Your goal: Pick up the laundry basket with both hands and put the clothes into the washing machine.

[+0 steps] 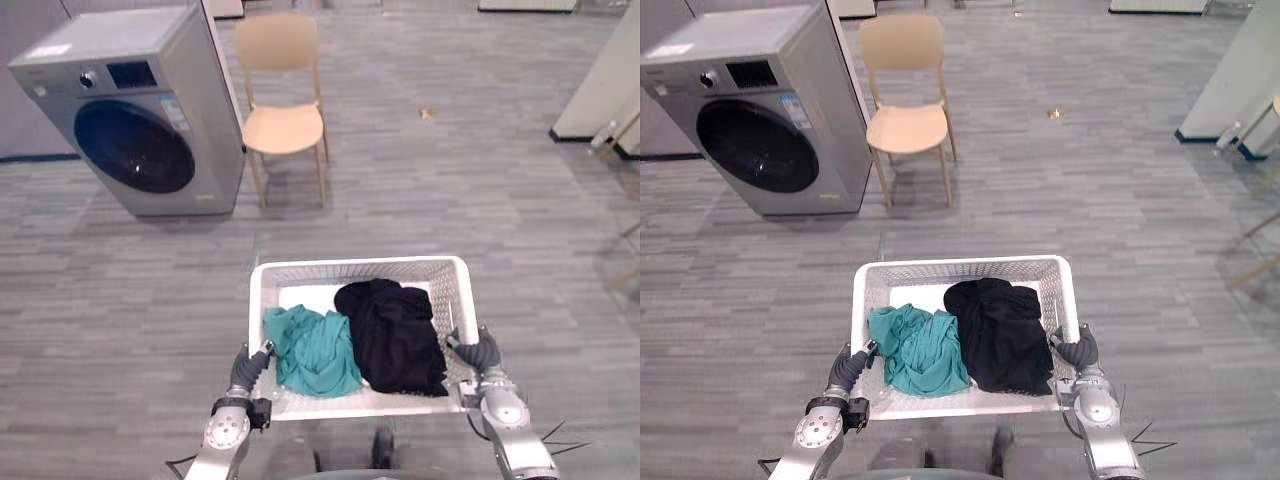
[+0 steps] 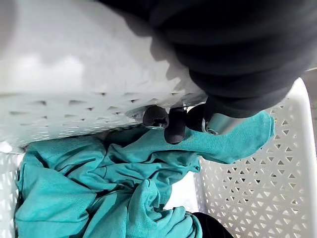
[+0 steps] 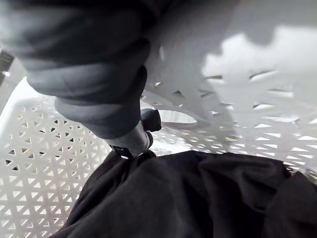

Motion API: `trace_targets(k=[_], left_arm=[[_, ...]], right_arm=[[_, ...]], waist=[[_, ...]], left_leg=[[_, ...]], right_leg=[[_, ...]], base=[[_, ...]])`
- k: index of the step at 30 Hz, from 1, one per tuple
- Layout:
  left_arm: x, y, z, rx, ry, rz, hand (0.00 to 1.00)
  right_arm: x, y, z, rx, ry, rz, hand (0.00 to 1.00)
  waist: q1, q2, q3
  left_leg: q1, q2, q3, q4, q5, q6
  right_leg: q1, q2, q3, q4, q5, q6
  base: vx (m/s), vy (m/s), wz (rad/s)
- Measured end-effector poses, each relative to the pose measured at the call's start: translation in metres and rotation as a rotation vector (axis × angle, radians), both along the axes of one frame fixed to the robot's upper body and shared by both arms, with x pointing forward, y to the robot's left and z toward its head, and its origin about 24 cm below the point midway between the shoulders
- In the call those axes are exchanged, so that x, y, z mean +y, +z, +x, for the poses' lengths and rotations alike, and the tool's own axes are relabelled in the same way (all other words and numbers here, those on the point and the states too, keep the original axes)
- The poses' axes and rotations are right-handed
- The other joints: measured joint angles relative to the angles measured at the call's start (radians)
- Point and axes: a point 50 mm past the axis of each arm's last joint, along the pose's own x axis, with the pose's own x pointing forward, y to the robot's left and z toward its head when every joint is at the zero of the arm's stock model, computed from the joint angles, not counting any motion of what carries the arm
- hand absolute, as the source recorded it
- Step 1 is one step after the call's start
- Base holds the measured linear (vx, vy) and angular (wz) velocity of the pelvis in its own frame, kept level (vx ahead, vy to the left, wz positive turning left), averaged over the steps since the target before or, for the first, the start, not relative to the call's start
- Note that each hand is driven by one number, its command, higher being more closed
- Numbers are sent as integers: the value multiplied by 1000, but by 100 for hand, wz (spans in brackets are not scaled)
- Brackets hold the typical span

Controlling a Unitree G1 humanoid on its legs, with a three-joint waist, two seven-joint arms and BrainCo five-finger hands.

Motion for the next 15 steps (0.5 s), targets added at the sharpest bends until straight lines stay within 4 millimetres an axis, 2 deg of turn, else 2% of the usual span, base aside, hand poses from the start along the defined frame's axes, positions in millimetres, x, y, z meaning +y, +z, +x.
trace_targets(k=[1,2,3,4,5,6,7,8,9,10,11,12,13,14,15], left_arm=[[0,0,0,0,0,-1,100],[-1,0,0,0,1,-2,100],[-1,0,-1,1,2,-6,100],[2,-1,-4,9,13,1,100],[4,-1,-4,11,19,7,100],[3,2,-3,-2,17,5,100],[2,3,-2,-4,17,0,100],[1,2,-3,4,21,-5,100],[0,1,-4,6,23,-8,100],[2,2,-7,7,26,-3,100],[4,2,-7,9,24,4,100],[8,1,-9,15,20,19,100],[9,0,-11,22,20,24,100],[12,0,-11,23,16,36,100],[15,1,-11,22,10,49,100]], right_arm=[[0,1,1,-4,0,3,100],[-1,1,2,-4,0,3,100],[-1,-1,1,4,-4,6,100],[1,-8,1,31,-8,17,100],[4,-12,2,44,-14,29,100],[4,-9,5,28,-14,24,100],[3,-6,9,17,-9,16,100],[3,-3,12,7,-6,11,100],[2,-4,12,9,-5,9,100],[5,-4,12,12,5,10,100],[7,-5,12,13,7,17,100],[10,-9,8,29,5,33,100],[11,-13,3,46,2,40,100],[12,-17,-3,60,6,47,100],[15,-18,-4,63,8,55,100]], waist=[[2,-4,3],[2,-6,4],[4,3,0],[15,-4,-4],[19,-36,-11],[24,-39,-15],[30,-45,-16],[38,-48,-16],[51,-47,-17],[60,-47,-16],[56,-53,-12],[47,-65,-7],[41,-65,-7],[28,-65,-7],[13,-71,-8]], left_leg=[[-71,-32,-7,-199,2,-3],[-81,-44,-13,-295,12,-15],[-85,-58,-53,-562,79,-68],[-49,-79,-14,-628,201,-7],[-42,-104,2,-625,183,-19],[-64,-114,5,-568,139,46],[-69,-126,18,-521,93,79],[-47,-141,30,-506,64,99],[-21,-146,40,-515,45,102],[53,-158,51,-564,3,97],[90,-173,51,-584,-3,96],[185,-203,51,-646,-11,88],[256,-215,55,-703,-11,88],[343,-226,51,-780,-10,89],[392,-232,46,-822,-10,89]], right_leg=[[49,-40,9,-20,-30,42],[59,-56,12,-24,-44,59],[103,-75,23,-38,-76,100],[163,-100,48,-72,-96,127],[176,-126,69,-86,-95,128],[178,-124,75,-91,-65,115],[189,-143,74,-81,-40,138],[169,-164,90,-12,-32,157],[143,-176,106,65,-38,167],[51,-197,141,319,-54,222],[-2,-209,156,471,-48,243],[-87,-238,154,723,-60,222],[-140,-246,131,820,-81,187],[-214,-250,71,860,-119,142],[-288,-245,19,841,-152,121]], base=[[611,260,-21],[585,295,-16],[758,368,-22],[638,309,-22],[685,278,-12],[653,260,6],[875,378,7],[702,337,-4],[504,296,-33],[362,225,-32],[439,244,-20],[424,195,-2],[514,225,-3],[495,196,-7],[326,125,-2]])
